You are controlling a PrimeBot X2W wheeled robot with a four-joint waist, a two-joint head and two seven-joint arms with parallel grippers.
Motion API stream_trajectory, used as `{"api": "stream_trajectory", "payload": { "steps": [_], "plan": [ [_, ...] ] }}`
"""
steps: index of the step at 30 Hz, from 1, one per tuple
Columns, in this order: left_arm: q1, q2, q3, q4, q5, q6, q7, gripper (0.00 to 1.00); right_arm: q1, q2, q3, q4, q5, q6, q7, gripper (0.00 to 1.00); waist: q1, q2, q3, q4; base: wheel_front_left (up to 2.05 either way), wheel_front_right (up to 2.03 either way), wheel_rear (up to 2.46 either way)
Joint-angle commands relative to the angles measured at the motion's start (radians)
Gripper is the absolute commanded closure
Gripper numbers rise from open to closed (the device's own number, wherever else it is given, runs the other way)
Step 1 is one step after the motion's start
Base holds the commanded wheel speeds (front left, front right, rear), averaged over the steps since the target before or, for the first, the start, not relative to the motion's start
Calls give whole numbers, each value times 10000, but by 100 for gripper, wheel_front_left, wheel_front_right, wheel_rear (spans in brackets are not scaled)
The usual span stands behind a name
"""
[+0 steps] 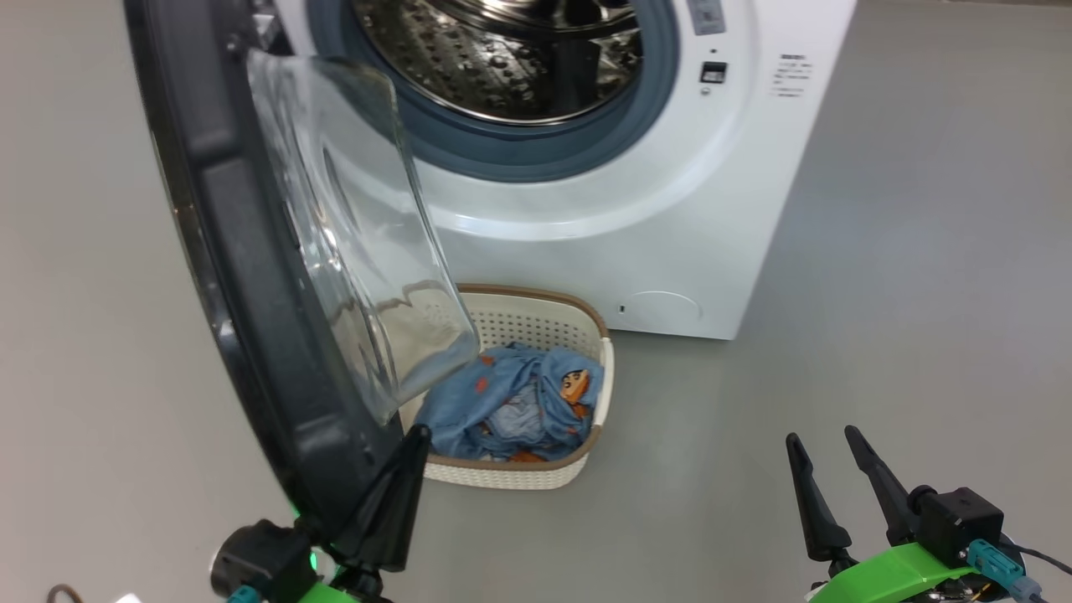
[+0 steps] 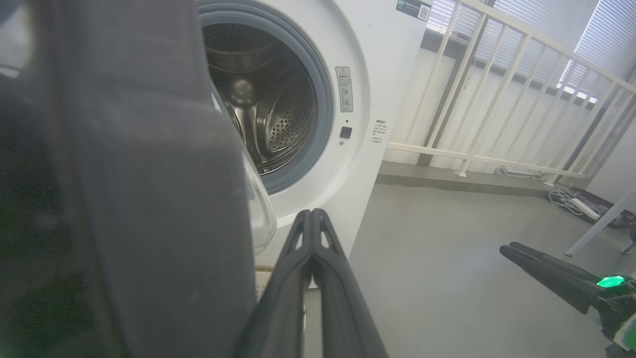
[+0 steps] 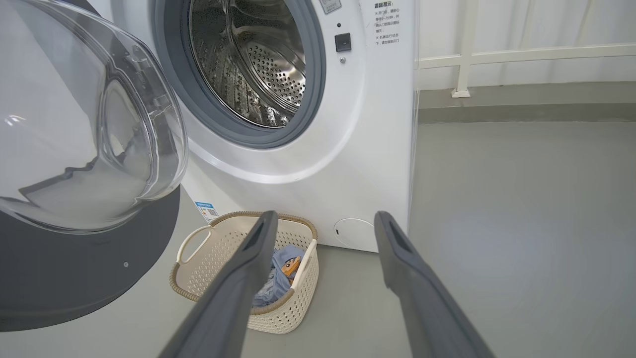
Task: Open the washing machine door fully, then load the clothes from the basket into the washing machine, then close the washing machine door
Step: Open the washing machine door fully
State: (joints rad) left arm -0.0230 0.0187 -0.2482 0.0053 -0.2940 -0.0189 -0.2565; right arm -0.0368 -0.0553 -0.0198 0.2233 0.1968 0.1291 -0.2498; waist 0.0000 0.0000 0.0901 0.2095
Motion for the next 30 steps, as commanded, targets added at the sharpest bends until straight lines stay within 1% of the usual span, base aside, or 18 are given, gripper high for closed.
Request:
{"api": "stream_trajectory", "payload": {
  "steps": [1,9,13,15,16,17,23,28,30],
  "plan": [
    [-133,315,719,-190,43,340,-53,100,-41,24,233,-210,119,16,-120,0,0,0,-48,365,0,0,0],
    [120,315,895,-208,53,396,-53,100,17,32,259,-235,121,16,-120,0,0,0,-95,1104,0,0,0],
    [220,315,1181,-223,20,491,-53,100,23,35,251,-238,103,16,-120,0,0,0,-80,1396,0,0,0],
    [256,315,1299,-224,-8,518,-53,100,18,35,272,-229,100,16,-120,0,0,0,-84,1434,0,0,0],
    [323,315,1625,-177,-57,576,-53,100,3,36,305,-215,96,16,-120,0,0,0,-102,1492,0,0,0],
    [323,315,1625,-177,-57,576,-53,100,3,36,305,-215,96,16,-120,0,0,0,-102,1492,0,0,0],
    [366,318,2800,254,62,430,-53,100,-9,39,407,-167,111,16,-120,0,0,0,-171,1483,0,0,0],
    [47,320,3647,856,-73,346,-53,100,-28,41,490,-96,156,16,-120,0,0,0,-182,1256,0,0,0],
    [-180,415,3929,1117,-28,309,-53,100,-37,42,517,-67,166,16,-120,0,0,0,-166,1143,0,0,0]
  ]
}}
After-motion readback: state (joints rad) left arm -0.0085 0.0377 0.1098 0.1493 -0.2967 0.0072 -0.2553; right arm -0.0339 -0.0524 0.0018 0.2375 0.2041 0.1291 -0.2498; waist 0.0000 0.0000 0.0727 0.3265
